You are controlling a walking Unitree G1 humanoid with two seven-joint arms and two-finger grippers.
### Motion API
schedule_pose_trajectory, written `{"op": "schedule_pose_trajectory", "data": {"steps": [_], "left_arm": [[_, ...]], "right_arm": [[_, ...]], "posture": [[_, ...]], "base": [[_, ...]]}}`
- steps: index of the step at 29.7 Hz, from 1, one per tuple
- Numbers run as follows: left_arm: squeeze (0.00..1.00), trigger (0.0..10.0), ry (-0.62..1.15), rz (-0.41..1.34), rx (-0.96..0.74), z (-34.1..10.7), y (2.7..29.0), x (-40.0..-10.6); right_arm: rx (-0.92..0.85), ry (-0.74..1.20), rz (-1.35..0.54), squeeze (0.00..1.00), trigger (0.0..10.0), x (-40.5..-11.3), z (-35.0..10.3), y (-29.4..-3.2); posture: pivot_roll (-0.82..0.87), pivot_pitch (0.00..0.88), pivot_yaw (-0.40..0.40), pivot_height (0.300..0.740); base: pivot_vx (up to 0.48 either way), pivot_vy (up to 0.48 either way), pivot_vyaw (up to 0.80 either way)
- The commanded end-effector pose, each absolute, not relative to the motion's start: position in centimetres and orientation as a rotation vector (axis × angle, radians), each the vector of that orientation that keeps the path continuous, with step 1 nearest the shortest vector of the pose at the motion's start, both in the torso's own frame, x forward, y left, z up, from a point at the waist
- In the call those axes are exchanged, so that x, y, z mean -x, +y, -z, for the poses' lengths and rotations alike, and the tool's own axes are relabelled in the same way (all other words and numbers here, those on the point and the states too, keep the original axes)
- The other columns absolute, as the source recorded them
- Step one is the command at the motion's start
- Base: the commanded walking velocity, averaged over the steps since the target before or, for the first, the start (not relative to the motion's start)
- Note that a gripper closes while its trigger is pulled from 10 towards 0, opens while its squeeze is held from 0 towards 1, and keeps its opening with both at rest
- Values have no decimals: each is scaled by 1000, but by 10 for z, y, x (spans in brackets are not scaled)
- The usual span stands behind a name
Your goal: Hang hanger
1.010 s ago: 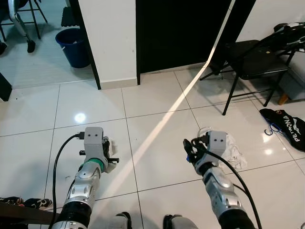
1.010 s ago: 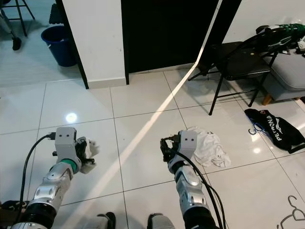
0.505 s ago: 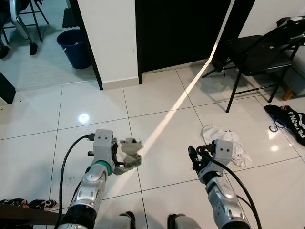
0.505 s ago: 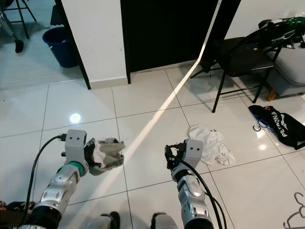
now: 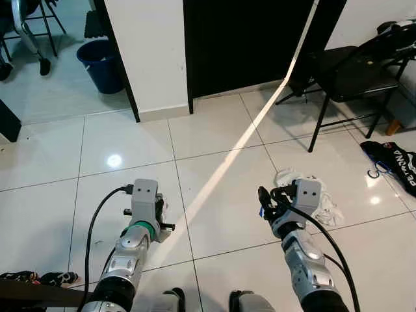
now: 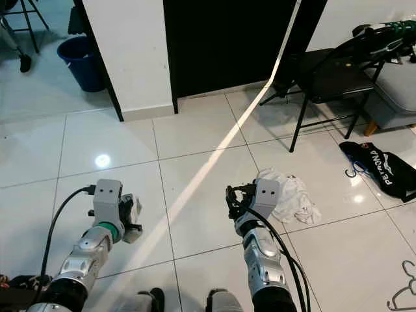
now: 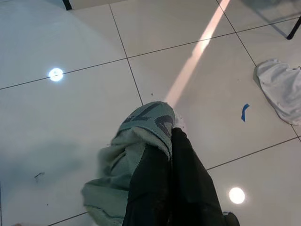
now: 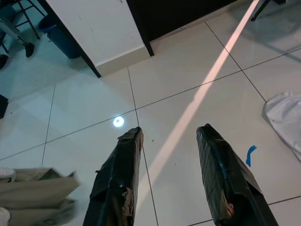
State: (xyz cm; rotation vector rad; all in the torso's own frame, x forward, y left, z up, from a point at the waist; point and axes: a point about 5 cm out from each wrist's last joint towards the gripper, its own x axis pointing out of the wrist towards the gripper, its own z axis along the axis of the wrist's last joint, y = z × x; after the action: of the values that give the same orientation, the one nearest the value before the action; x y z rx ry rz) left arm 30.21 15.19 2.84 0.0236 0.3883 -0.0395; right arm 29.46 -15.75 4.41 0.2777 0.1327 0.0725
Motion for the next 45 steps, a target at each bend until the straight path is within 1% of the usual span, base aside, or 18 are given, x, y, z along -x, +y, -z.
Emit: {"op": "schedule_pose_trajectory", "data": {"steps": [1,6,9,13,17,20,31,34,37,40,41,45], "left_arm": [[0,10000,437,25,-11,-16,154,-292],[0,10000,483,2,-9,-3,160,-283],[0,10000,489,-5,1,-2,162,-282],[0,10000,499,-35,4,0,172,-281],[0,10000,508,-64,-75,1,182,-281],[0,10000,509,-64,-120,3,181,-280],[0,10000,512,-41,-118,5,176,-279],[0,10000,525,-1,-144,9,168,-274],[0,10000,531,12,-146,11,165,-273],[0,10000,532,28,-158,12,162,-272],[0,10000,531,24,-153,12,161,-273],[0,10000,533,7,-142,12,161,-274]], "right_arm": [[-304,180,-54,0,10000,-289,-33,-157],[-295,245,-40,0,10000,-284,-18,-156],[-293,251,-43,0,10000,-284,-17,-155],[-282,280,-64,0,10000,-286,-14,-149],[-258,304,-71,0,10000,-287,-12,-147],[-232,325,-63,0,10000,-286,-9,-152],[-216,319,-57,0,10000,-283,-7,-156],[-216,306,-25,0,10000,-274,-4,-166],[-219,301,-14,0,10000,-271,-3,-169],[-225,297,-4,0,10000,-270,-3,-170],[-225,295,-14,0,10000,-274,-5,-166],[-212,305,-32,0,10000,-276,-4,-163]], "posture": [[-2,101,65,740],[11,83,53,740],[11,83,53,740],[31,69,32,740],[38,55,30,740],[37,56,29,740],[15,71,42,740],[20,61,56,740],[18,54,62,740],[14,55,58,740],[-1,68,39,740],[-7,75,30,740]], "base": [[0,0,0],[0,0,0],[0,0,0],[0,0,0],[0,0,0],[0,0,0],[0,0,0],[0,0,0],[0,0,0],[0,0,0],[0,0,0],[0,0,0]]}}
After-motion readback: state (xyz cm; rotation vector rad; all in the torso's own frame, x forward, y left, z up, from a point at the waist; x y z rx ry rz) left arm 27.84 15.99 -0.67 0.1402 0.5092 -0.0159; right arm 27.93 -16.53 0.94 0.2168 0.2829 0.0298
